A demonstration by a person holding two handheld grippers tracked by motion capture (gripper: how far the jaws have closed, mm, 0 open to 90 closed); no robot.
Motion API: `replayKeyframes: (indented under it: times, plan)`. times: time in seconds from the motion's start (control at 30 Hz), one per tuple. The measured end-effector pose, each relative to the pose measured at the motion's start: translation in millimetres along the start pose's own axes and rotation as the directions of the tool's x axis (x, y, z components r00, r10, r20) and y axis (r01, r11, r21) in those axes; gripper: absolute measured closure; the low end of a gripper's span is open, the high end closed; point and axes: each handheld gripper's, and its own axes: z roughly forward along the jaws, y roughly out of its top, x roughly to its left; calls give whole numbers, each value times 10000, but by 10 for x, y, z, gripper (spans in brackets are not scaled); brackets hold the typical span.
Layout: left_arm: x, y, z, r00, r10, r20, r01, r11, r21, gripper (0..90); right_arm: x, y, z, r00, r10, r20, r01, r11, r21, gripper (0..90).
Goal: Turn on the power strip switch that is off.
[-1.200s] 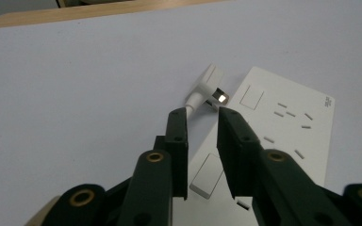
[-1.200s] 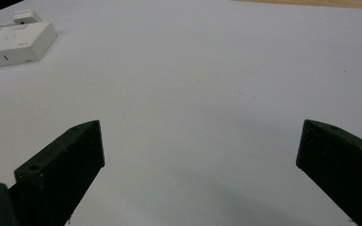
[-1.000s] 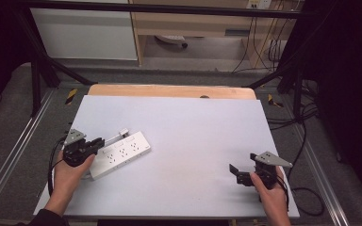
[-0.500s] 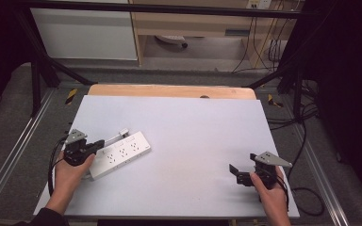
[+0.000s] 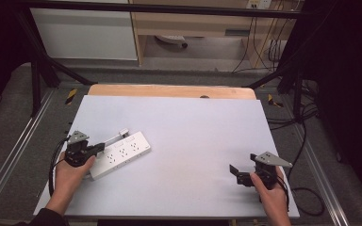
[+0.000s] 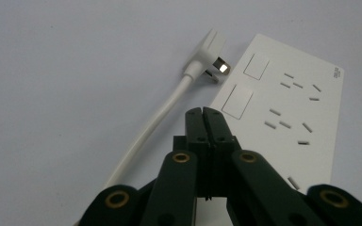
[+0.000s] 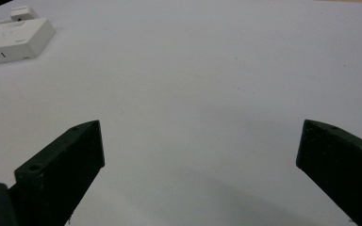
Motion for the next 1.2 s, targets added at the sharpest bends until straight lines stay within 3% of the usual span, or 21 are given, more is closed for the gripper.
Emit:
replayKeyframes:
  times: [0.27,1.2]
  plan:
    - [-5,-10,16,10000,72,-30,-71,9996,291,900,4,0,7,10000,-40,-10,40,10000,29,20]
    - [-29,-20,9,10000,84,54,-86,9990,447,900,0,-5,4,10000,-16,-11,17,10000,64,20]
